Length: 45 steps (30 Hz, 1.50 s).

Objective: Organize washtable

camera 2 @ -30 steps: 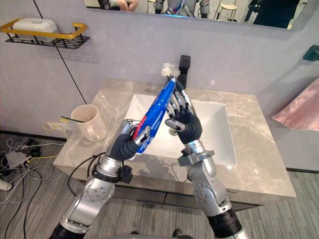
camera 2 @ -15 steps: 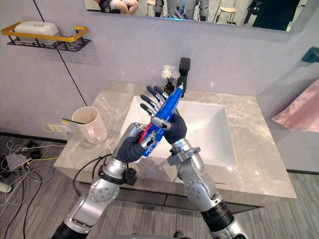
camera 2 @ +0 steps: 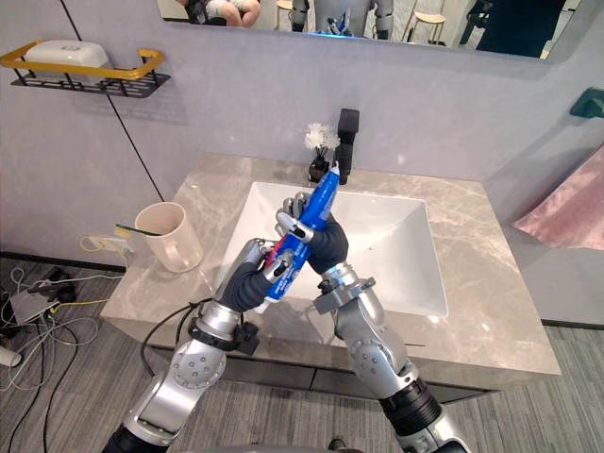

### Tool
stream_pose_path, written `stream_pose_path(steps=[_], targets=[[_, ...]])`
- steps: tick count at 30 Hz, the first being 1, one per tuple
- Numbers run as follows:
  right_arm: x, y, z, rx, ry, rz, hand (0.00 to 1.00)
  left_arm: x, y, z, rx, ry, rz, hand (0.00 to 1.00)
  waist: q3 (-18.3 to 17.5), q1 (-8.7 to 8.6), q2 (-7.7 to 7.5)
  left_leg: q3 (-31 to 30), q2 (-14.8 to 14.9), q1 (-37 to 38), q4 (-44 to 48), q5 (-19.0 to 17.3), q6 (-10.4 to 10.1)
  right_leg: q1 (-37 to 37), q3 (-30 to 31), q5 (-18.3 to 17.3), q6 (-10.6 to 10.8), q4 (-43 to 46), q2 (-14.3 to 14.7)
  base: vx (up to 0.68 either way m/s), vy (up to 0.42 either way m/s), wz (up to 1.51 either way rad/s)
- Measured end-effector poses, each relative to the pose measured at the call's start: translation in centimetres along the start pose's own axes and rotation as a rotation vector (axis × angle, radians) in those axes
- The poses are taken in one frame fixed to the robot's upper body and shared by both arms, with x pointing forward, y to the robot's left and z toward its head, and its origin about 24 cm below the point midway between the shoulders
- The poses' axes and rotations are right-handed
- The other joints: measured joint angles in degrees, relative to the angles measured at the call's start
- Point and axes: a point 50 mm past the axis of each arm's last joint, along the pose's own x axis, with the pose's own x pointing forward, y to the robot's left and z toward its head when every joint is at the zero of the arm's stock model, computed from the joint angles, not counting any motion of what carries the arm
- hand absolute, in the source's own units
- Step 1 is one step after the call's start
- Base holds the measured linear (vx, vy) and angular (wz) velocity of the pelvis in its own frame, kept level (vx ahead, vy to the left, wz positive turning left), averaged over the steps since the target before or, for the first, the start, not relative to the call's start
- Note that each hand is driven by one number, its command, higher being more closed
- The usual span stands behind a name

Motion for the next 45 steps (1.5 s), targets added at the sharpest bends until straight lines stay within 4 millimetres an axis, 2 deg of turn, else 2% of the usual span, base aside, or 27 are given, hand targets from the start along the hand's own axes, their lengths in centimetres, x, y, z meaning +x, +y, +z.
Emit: stream_pose_path(steps=[6,11,18,27,33,35,41,42,44,45], targets=[[-0.1,-0.8,0.9,-0.014,-0.04,-0.039,1.0,-0.2,0.8,-0.4,0.002,0.018,0.056,0.0,0.0,0.08,0.01,-0.02,0.01,0.02,-0.02,0.0,0.0,0.01,-0.02,0.01,0.02,0.0,0.0,0.0,0.0,0.0],[-0.3,-1.9,2.6,-0.074,-0.113,-0.087,1.0,-0.5,2.9,-1.0,0.049,0.045,0.157,0.0,0.01,-0.01,0.02,-0.41,-0.04,-0.03,-0.03,0.0,0.0,0.3,-0.45,0.01,0.02,-0.31,-0.03,0.0,0.0,0.03],[-0.4,-2.1,3.1,-0.128,-0.129,-0.1,1.0,-1.0,5.9,1.0,0.045,-0.029,0.338,0.0,0.01,0.09,0.05,-1.24,-0.11,-0.08,-0.03,0.01,-0.01,0.87,-1.41,-0.01,0.03,-0.65,-0.07,0.0,-0.001,0.07],[-0.8,-2.7,4.5,-0.26,-0.174,-0.155,1.0,-4.1,10.6,1.3,0.034,0.007,0.642,0.0,-0.02,0.76,0.43,-2.29,-0.18,-0.09,-0.54,0.54,-0.1,1.12,-2.45,-0.04,0.04,-0.67,-0.11,-0.04,-0.007,0.06],[-1.8,-3.0,5.7,-0.323,-0.227,-0.211,1.0,-8.0,13.8,-0.3,0.027,0.142,0.902,0.0,-0.19,1.84,0.99,-3.63,-0.19,-0.13,-1.52,1.27,-0.31,1.46,-3.86,-0.09,0.09,-1.05,-0.12,-0.02,-0.008,0.12],[-2.2,-3.5,6.1,-0.345,-0.247,-0.254,1.0,-9.6,14.4,-1.6,0.001,0.216,0.984,0.0,-0.23,3.0,1.07,-3.7,-0.17,0.17,-1.97,1.43,-0.33,1.78,-3.98,-0.1,0.1,-1.33,-0.14,-0.03,-0.005,0.04],[-2.6,-3.9,6.5,-0.404,-0.262,-0.305,1.0,-14.0,14.5,-5.7,-0.05,0.465,1.105,0.0,-0.24,3.11,1.05,-5.12,-0.32,-0.32,-2.03,1.49,-0.4,1.91,-5.45,-0.41,0.33,-1.34,-0.29,-0.01,-0.002,0.1],[-2.6,-3.9,6.6,-0.418,-0.261,-0.308,1.0,-14.8,14.2,-6.7,-0.069,0.525,1.116,0.0,-0.24,3.19,1.05,-5.19,-0.32,-0.41,-2.03,1.5,-0.41,1.86,-5.53,-0.46,0.31,-1.34,-0.33,-0.01,-0.001,0.11],[-2.6,-3.9,6.6,-0.425,-0.261,-0.31,1.0,-15.3,13.9,-7.4,-0.086,0.563,1.121,0.0,-0.25,3.28,1.03,-5.29,-0.31,-0.49,-2.03,1.5,-0.41,1.87,-5.69,-0.51,0.28,-1.34,-0.34,0.0,0.001,0.07],[-2.6,-4.0,6.6,-0.44,-0.265,-0.327,1.0,-16.1,13.2,-8.5,-0.123,0.629,1.12,0.0,-0.26,3.33,1.02,-5.62,-0.33,-0.66,-2.03,1.5,-0.42,1.86,-6.13,-0.57,0.31,-1.34,-0.51,0.0,0.001,0.09]])
